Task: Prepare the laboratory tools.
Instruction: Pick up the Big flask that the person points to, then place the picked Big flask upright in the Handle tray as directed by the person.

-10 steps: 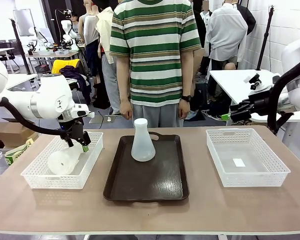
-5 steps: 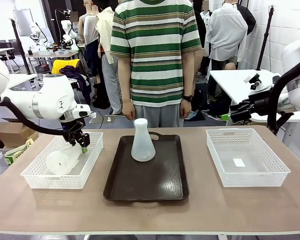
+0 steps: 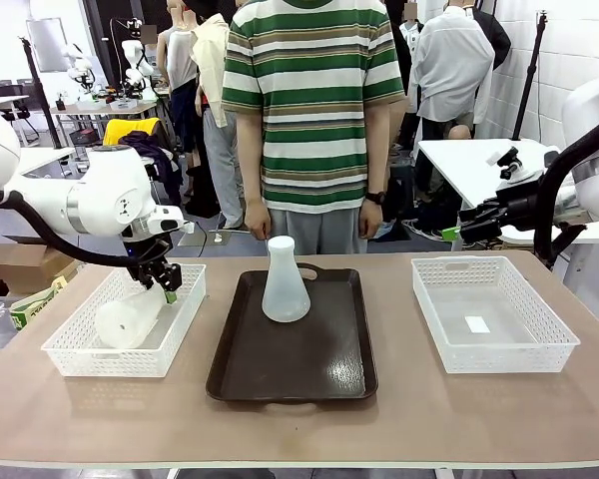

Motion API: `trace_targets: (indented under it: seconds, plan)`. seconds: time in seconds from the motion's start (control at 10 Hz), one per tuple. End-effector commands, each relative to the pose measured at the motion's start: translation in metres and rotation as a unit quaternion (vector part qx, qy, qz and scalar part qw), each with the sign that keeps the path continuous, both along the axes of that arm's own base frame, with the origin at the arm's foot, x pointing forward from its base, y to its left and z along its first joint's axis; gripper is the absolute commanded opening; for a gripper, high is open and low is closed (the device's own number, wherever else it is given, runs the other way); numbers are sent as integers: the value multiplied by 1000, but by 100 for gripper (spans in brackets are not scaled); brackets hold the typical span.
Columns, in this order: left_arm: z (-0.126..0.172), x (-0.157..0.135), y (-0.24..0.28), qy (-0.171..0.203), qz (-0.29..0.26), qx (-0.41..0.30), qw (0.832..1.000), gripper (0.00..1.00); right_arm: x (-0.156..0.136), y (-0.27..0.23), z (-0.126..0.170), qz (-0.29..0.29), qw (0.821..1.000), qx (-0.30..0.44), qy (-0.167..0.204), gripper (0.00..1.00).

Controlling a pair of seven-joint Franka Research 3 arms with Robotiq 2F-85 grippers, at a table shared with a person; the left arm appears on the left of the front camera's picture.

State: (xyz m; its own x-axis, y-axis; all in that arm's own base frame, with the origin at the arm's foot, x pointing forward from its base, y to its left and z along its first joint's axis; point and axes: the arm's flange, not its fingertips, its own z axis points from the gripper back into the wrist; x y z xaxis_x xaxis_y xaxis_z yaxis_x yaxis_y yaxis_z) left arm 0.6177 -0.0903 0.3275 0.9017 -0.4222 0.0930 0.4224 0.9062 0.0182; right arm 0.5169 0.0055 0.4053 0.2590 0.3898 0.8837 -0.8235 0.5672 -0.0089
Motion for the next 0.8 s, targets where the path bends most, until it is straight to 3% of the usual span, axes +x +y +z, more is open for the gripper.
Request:
trace_targets:
  seconds: [0.0, 0.7]
  plan:
    - [-1, 2, 0, -7, -4, 2, 1000, 0, 0, 0, 1, -6, 1000, -5, 8, 100]
    - [-1, 2, 0, -7, -4, 2, 1000, 0, 0, 0, 1, -6, 1000, -5, 8, 100]
